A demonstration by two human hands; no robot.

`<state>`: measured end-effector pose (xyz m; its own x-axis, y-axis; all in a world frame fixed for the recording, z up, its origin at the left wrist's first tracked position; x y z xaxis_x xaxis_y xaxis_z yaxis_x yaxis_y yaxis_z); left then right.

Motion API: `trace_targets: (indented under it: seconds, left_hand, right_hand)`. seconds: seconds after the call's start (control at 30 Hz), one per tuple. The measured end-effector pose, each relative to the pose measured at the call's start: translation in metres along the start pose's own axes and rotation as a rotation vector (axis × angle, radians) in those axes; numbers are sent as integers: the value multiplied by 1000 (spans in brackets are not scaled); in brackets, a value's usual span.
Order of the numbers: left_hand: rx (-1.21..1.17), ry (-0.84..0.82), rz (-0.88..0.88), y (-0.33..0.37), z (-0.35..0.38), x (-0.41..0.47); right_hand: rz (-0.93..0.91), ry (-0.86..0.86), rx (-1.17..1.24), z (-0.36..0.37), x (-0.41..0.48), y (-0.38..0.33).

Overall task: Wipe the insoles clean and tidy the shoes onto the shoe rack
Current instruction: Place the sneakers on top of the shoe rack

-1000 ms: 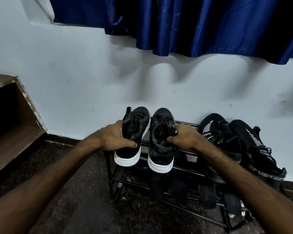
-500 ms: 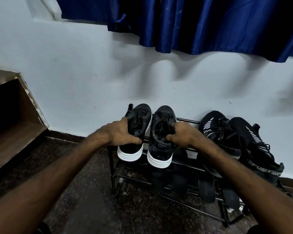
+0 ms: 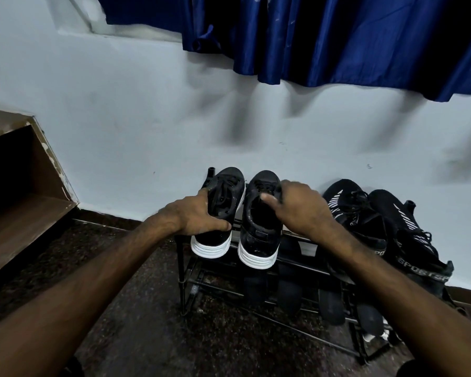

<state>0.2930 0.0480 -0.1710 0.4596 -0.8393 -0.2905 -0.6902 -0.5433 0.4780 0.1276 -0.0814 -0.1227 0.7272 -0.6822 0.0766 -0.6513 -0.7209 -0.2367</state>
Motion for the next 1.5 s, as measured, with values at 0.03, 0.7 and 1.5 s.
trace_targets:
  seconds: [0.03,0.7,1.5]
  left_hand:
    - [9,-2,3,1,1,0]
    - [338,-1,61,11,-6,-7]
    - [192,64,501,264,110,87]
  right_hand:
    - [-4,7,12,-5,-7,-10]
    - [-176,-268,-81,36,-56,-36]
    - [-155,-269,152,-20,-5,221]
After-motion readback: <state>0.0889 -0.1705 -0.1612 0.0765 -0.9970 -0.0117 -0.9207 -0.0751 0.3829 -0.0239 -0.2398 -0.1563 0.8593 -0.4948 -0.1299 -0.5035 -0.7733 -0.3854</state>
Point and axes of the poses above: each hand's wrist, its own x-axis towards the middle knuckle, its own z-axis out of the palm, y = z × x, the point moved 7 cm from there along x, towards the middle knuckle, and after that the axes turned 4 degrees about -y, right-handed, at the moved point
